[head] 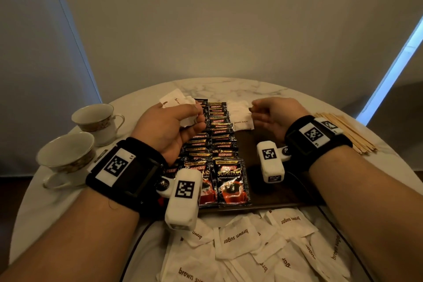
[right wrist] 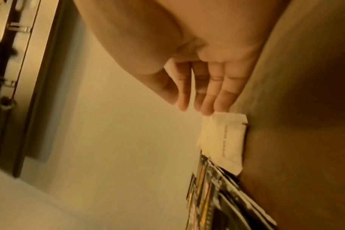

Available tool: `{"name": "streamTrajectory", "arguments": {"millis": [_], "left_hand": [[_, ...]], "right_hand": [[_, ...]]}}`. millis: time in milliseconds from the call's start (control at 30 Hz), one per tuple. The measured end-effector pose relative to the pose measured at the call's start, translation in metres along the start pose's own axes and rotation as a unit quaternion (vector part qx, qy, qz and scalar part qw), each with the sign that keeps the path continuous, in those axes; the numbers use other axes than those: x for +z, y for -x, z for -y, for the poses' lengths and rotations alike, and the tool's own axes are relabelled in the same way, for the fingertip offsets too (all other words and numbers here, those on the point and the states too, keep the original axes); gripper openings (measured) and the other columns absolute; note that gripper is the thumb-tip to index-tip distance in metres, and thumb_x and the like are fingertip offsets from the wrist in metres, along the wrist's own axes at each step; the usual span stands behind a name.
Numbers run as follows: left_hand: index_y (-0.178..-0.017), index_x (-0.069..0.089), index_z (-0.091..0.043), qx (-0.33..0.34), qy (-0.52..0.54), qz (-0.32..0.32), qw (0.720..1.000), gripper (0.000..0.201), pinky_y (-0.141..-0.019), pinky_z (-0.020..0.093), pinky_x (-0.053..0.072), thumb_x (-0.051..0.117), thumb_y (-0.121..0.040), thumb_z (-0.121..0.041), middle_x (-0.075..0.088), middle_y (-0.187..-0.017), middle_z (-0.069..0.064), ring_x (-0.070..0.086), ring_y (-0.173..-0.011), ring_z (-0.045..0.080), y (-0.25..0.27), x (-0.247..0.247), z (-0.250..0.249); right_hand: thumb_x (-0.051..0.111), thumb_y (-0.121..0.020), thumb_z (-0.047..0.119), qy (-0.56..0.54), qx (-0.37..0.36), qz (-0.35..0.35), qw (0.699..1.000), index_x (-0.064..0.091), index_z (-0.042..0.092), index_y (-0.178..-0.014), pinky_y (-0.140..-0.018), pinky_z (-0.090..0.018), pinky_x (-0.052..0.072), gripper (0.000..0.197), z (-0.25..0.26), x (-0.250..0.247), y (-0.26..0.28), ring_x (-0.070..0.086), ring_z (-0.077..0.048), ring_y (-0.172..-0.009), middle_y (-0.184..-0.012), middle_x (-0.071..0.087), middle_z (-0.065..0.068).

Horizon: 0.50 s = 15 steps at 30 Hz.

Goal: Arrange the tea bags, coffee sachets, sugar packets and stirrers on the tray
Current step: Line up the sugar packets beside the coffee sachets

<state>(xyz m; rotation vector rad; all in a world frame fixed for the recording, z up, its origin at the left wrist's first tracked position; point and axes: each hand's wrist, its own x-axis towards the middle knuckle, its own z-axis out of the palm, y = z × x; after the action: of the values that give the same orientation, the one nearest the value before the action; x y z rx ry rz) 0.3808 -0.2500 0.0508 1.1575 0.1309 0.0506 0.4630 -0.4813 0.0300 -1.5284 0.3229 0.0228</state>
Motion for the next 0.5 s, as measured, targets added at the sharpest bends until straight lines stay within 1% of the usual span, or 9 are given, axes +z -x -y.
{"name": "streamTrajectory", "arguments": {"millis": [33, 67, 100, 133, 167, 233, 300, 367, 500], "left_hand": [[-0.106, 0.069, 0.004, -0.002, 0.000, -0.001, 1.000, 0.016, -0.057, 0.025, 0.059, 0.070, -0.090, 0.002, 0.071, -0.080, 0.010, 0.070, -0.065, 0.016, 0.000, 0.001, 0.000], [-0.105, 0.069, 0.004, -0.005, 0.000, -0.002, 1.000, 0.015, -0.057, 0.025, 0.059, 0.069, -0.090, 0.002, 0.071, -0.080, 0.010, 0.070, -0.064, 0.016, 0.000, 0.001, 0.000], [-0.105, 0.069, 0.005, -0.008, 0.000, -0.003, 1.000, 0.014, -0.057, 0.025, 0.059, 0.067, -0.091, 0.002, 0.071, -0.081, 0.011, 0.070, -0.064, 0.016, 0.000, 0.002, 0.000], [-0.104, 0.068, 0.005, -0.011, 0.000, -0.005, 1.000, 0.013, -0.056, 0.025, 0.059, 0.066, -0.092, 0.003, 0.071, -0.081, 0.012, 0.070, -0.064, 0.016, 0.000, 0.003, 0.000], [-0.103, 0.067, 0.005, -0.014, 0.000, -0.008, 1.000, 0.012, -0.056, 0.025, 0.059, 0.064, -0.092, 0.003, 0.070, -0.081, 0.012, 0.070, -0.063, 0.015, 0.001, 0.004, 0.000], [-0.104, 0.065, 0.005, -0.018, 0.002, -0.012, 1.000, 0.012, -0.055, 0.025, 0.059, 0.061, -0.093, 0.004, 0.070, -0.082, 0.013, 0.071, -0.061, 0.015, 0.001, 0.004, -0.001], [-0.109, 0.063, 0.005, -0.018, 0.009, -0.017, 1.000, 0.016, -0.055, 0.025, 0.059, 0.060, -0.093, 0.004, 0.071, -0.082, 0.013, 0.071, -0.061, 0.015, 0.001, 0.003, -0.001], [-0.114, 0.062, 0.006, -0.017, 0.015, -0.020, 1.000, 0.021, -0.055, 0.025, 0.059, 0.059, -0.094, 0.003, 0.071, -0.081, 0.012, 0.071, -0.062, 0.015, 0.000, 0.002, -0.002], [-0.120, 0.061, 0.007, -0.018, 0.016, -0.021, 0.999, 0.026, -0.055, 0.025, 0.058, 0.059, -0.094, 0.002, 0.071, -0.082, 0.012, 0.071, -0.062, 0.015, -0.001, 0.002, -0.003]], "right_hand": [[0.060, -0.100, 0.018, -0.026, -0.011, -0.014, 1.000, 0.069, 0.010, -0.119, -0.083, -0.034, 0.055, 0.022, 0.000, -0.002, -0.004, 0.067, -0.021, -0.102, -0.126, 0.067, -0.011], [0.060, -0.101, 0.026, -0.041, -0.014, -0.014, 0.999, 0.066, 0.012, -0.128, -0.096, -0.037, 0.050, 0.031, 0.000, -0.002, -0.007, 0.063, -0.023, -0.116, -0.135, 0.063, -0.010], [0.059, -0.101, 0.034, -0.050, -0.011, -0.003, 0.999, 0.060, 0.015, -0.137, -0.107, -0.041, 0.044, 0.040, 0.000, -0.002, -0.010, 0.055, -0.024, -0.130, -0.146, 0.056, -0.009], [0.057, -0.101, 0.041, -0.061, -0.005, 0.013, 0.998, 0.052, 0.017, -0.146, -0.114, -0.044, 0.036, 0.051, -0.002, 0.000, -0.013, 0.046, -0.026, -0.140, -0.155, 0.047, -0.009], [0.055, -0.101, 0.046, -0.073, 0.002, 0.030, 0.997, 0.043, 0.019, -0.153, -0.119, -0.046, 0.030, 0.060, -0.004, 0.002, -0.013, 0.037, -0.027, -0.147, -0.161, 0.038, -0.008], [0.052, -0.101, 0.053, -0.088, 0.010, 0.052, 0.995, 0.030, 0.022, -0.160, -0.122, -0.047, 0.024, 0.070, -0.005, 0.007, -0.013, 0.028, -0.027, -0.153, -0.166, 0.028, -0.010], [0.046, -0.103, 0.057, -0.094, 0.014, 0.065, 0.993, 0.023, 0.024, -0.162, -0.125, -0.047, 0.021, 0.071, -0.005, 0.011, -0.011, 0.024, -0.027, -0.154, -0.167, 0.024, -0.011], [0.041, -0.104, 0.058, -0.100, 0.023, 0.073, 0.992, 0.020, 0.024, -0.163, -0.127, -0.048, 0.017, 0.071, -0.004, 0.012, -0.011, 0.022, -0.027, -0.155, -0.167, 0.023, -0.011], [0.045, -0.102, 0.059, -0.108, 0.026, 0.076, 0.991, 0.018, 0.026, -0.163, -0.126, -0.051, 0.020, 0.074, -0.006, 0.010, -0.016, 0.025, -0.031, -0.154, -0.167, 0.023, -0.015]]}}
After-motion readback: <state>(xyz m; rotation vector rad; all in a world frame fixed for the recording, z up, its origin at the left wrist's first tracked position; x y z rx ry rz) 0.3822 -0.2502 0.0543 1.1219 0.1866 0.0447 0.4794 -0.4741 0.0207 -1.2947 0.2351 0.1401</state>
